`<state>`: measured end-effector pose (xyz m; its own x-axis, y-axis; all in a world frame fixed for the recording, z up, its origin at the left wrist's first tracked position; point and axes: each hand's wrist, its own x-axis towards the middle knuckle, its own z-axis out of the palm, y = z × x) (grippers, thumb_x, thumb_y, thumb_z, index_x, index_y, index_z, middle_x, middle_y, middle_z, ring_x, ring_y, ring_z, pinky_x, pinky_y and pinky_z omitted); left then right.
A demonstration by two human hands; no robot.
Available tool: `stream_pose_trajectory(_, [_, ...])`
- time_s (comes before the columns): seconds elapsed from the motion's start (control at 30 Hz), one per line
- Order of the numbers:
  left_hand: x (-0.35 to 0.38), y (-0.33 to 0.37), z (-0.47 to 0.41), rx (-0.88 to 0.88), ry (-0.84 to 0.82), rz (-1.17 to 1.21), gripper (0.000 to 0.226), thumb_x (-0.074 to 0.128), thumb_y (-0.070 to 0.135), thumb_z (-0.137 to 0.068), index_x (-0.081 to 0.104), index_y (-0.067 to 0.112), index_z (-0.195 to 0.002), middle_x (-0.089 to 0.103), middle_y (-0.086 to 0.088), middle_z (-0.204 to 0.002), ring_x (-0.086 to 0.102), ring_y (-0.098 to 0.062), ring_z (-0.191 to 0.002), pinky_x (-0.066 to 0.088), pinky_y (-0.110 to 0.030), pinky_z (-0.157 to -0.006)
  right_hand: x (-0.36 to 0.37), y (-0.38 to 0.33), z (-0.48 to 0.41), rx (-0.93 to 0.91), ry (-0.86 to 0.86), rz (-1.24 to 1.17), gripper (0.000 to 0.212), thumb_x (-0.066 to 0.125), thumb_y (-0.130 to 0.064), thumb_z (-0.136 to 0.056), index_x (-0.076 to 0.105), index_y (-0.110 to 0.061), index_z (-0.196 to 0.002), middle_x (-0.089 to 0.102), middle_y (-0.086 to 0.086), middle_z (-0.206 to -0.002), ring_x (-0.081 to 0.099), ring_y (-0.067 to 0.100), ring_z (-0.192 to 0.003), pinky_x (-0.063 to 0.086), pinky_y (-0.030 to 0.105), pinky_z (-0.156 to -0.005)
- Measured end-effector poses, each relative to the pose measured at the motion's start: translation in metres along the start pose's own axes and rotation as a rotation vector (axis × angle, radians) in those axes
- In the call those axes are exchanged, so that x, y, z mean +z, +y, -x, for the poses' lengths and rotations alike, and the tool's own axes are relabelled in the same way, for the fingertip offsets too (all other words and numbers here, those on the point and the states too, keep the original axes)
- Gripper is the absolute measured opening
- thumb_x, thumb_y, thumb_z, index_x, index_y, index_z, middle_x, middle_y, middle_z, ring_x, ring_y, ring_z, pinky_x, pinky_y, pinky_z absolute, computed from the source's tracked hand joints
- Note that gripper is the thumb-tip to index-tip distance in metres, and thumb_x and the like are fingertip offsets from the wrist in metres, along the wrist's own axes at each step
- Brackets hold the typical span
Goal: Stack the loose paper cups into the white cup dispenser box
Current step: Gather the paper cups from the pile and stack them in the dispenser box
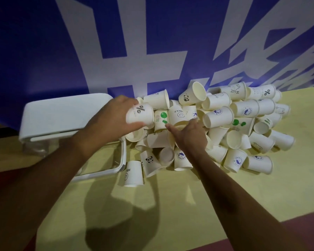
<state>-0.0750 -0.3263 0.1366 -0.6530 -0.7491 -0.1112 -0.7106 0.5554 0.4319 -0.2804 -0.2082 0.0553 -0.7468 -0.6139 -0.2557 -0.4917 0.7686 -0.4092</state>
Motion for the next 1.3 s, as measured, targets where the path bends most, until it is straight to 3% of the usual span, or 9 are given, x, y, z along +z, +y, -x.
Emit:
stream_pose_trajectory(0.13, [0.016,0.002,0.031,-0.269,0.297,0.648,0.051,0.079,0.045,-0.088,0.055,0.031,-0.131,0.062,0.010,-0.121,0.062,-0.007,-0.100,0.048,-0.019,-0.070,0.006,-0.001,-0.002,0.013,0.032,-0.024,0.085,0.063,-0.076,-0.083,0.049,-0.008,-0.132,0.059,0.013,-0.129,0.056,0.034,-0.121,0.054,0.048,-0.092])
stream_pose_trajectory(0.3, [0.046,-0.003,0.053,-0.404,0.263,1.223,0.064,0.083,0.044,-0.079,0.056,0.052,-0.137,0.063,0.003,-0.137,0.066,-0.022,-0.119,0.062,-0.036,-0.085,0.006,0.007,0.007,-0.066,0.111,-0.109,0.076,0.071,-0.062,-0.084,0.045,-0.010,-0.133,0.060,0.015,-0.129,0.054,0.039,-0.119,0.053,0.054,-0.093])
stream_pose_trajectory(0.37, [0.052,-0.004,0.060,-0.371,0.232,1.237,0.068,0.085,0.044,-0.072,0.057,0.054,-0.133,0.061,-0.002,-0.136,0.067,-0.020,-0.116,0.062,-0.040,-0.084,0.001,0.013,0.013,-0.146,0.120,-0.190,0.079,0.075,-0.053,-0.084,0.042,-0.011,-0.142,0.054,0.015,-0.137,0.053,0.038,-0.121,0.051,0.053,-0.099])
stream_pose_trajectory(0.5, [0.053,-0.001,0.072,-0.302,0.280,1.184,0.065,0.090,0.019,-0.077,0.053,0.039,-0.128,0.061,-0.003,-0.120,0.069,-0.002,-0.087,0.057,-0.024,-0.067,-0.016,0.021,0.030,-0.374,0.114,-0.290,0.083,0.083,-0.033,-0.083,0.039,-0.011,-0.150,0.044,0.014,-0.146,0.046,0.026,-0.126,0.043,0.029,-0.101])
stream_pose_trajectory(0.6, [0.055,-0.008,0.080,-0.247,0.286,1.156,0.071,0.094,0.032,-0.064,0.051,0.046,-0.118,0.062,-0.003,-0.124,0.068,-0.013,-0.099,0.056,-0.029,-0.073,-0.028,0.022,0.046,-0.495,0.148,-0.330,0.075,0.086,-0.031,-0.078,0.047,-0.011,-0.139,0.051,0.011,-0.134,0.049,0.022,-0.117,0.052,0.041,-0.095])
stream_pose_trajectory(0.83, [0.048,-0.035,0.118,-0.233,0.311,1.035,0.092,0.091,0.062,-0.060,0.047,0.053,-0.140,0.059,0.015,-0.143,0.059,-0.013,-0.129,0.053,-0.046,-0.105,-0.044,0.005,0.095,-0.619,0.108,-0.312,0.079,0.089,-0.048,-0.073,0.054,-0.017,-0.137,0.053,-0.006,-0.126,0.052,0.012,-0.108,0.052,0.031,-0.081])
stream_pose_trajectory(1.0, [0.034,-0.056,0.162,-0.184,0.440,1.049,0.074,0.087,0.043,-0.071,0.054,0.042,-0.136,0.064,0.009,-0.137,0.063,-0.018,-0.125,0.055,-0.038,-0.098,-0.035,-0.027,0.139,-0.702,0.042,-0.322,0.079,0.081,-0.064,-0.076,0.056,-0.020,-0.137,0.056,-0.010,-0.128,0.053,0.005,-0.109,0.048,0.021,-0.079])
stream_pose_trajectory(1.1, [0.028,-0.080,0.191,-0.203,0.501,0.987,0.073,0.088,0.041,-0.069,0.053,0.044,-0.133,0.065,0.010,-0.132,0.066,-0.018,-0.119,0.056,-0.029,-0.089,-0.020,-0.049,0.163,-0.733,-0.017,-0.373,0.076,0.081,-0.057,-0.077,0.057,-0.020,-0.138,0.056,-0.010,-0.130,0.054,0.003,-0.116,0.046,0.012,-0.084])
stream_pose_trajectory(1.3, [0.022,-0.135,0.238,-0.271,0.570,0.822,0.080,0.090,0.043,-0.065,0.053,0.037,-0.136,0.063,0.015,-0.133,0.063,-0.015,-0.121,0.054,-0.026,-0.092,0.024,-0.094,0.200,-0.827,-0.120,-0.422,0.071,0.087,-0.040,-0.077,0.058,-0.013,-0.137,0.056,-0.008,-0.131,0.055,0.006,-0.124,0.045,0.017,-0.099])
